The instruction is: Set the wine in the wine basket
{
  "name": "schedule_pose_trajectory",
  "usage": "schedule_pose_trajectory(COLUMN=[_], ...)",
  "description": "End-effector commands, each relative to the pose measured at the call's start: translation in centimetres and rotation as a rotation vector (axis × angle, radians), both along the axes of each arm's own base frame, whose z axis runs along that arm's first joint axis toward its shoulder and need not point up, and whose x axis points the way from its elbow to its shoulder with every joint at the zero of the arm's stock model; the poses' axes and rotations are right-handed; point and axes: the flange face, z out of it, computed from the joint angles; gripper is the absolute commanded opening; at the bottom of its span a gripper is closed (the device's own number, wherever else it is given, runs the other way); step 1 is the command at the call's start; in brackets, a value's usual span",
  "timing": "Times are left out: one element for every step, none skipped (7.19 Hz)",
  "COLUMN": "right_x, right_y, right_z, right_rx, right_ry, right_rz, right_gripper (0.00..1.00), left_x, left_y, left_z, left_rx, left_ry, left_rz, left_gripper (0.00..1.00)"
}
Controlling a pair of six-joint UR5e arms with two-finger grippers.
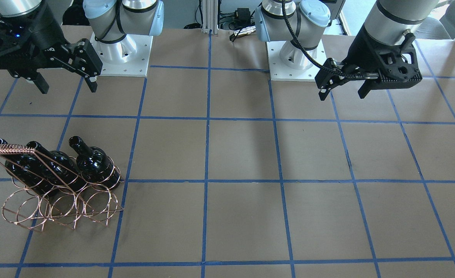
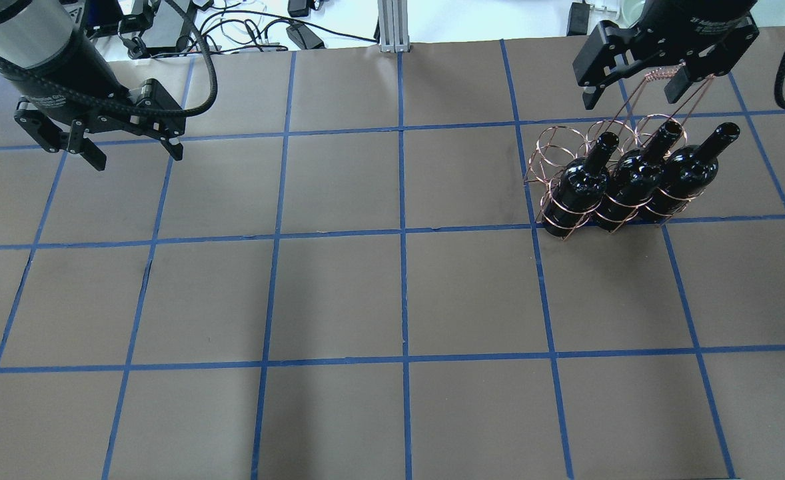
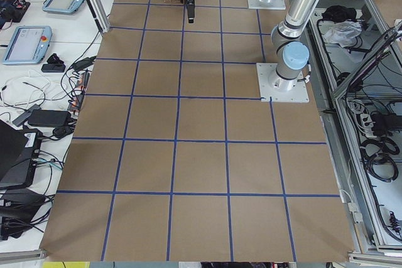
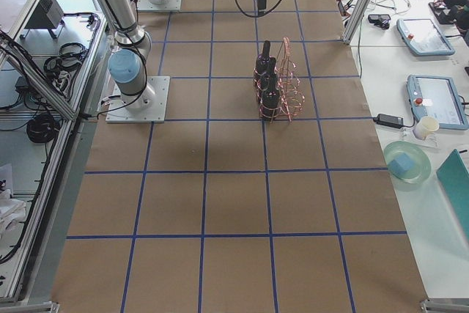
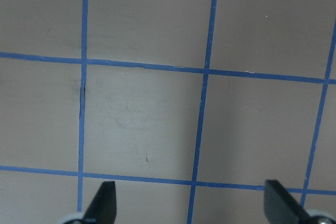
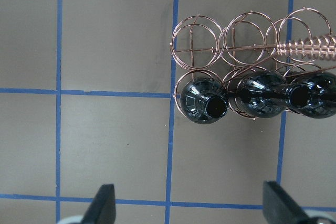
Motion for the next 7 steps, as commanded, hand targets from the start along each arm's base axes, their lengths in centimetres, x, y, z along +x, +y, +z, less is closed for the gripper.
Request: schedule_pose_trajectory(right_x=[0.83,0.65,0.65,0.77,0.77,0.79,0.77], right_y=[0.66,0.87,0.83,0.81,0.81,0.75,0.78], right_z=[0.27,0.18,0.09,0.11,0.11,0.03,0.0], right_rx=[0.006,0.02,0.023,0.022,0.022,0.023,0.026], right_ry=[0.012,0.03,0.03,0.018,0.018,0.017,0.018], right_rz=[-0.038,-0.041,-0.04,-0.039,-0.039,-0.039,-0.039], right_gripper=[1.0,1.0,1.0,1.0,1.0,1.0,1.0], left_x=[0.12,0.12,0.12,0.12,0.13,0.19,0.21], left_y=[-0.1,-0.13,-0.13,-0.13,-0.12,-0.14,-0.14], left_z=[0.01,0.16,0.16,0.16,0.16,0.16,0.16], left_rx=[-0.002,-0.005,-0.005,-0.005,-0.005,-0.005,-0.005], left_ry=[0.001,0.001,0.001,0.001,-0.001,0.001,-0.001], left_rz=[0.002,0.004,0.004,0.004,0.002,0.004,0.004], left_gripper=[1.0,1.0,1.0,1.0,1.0,1.0,1.0])
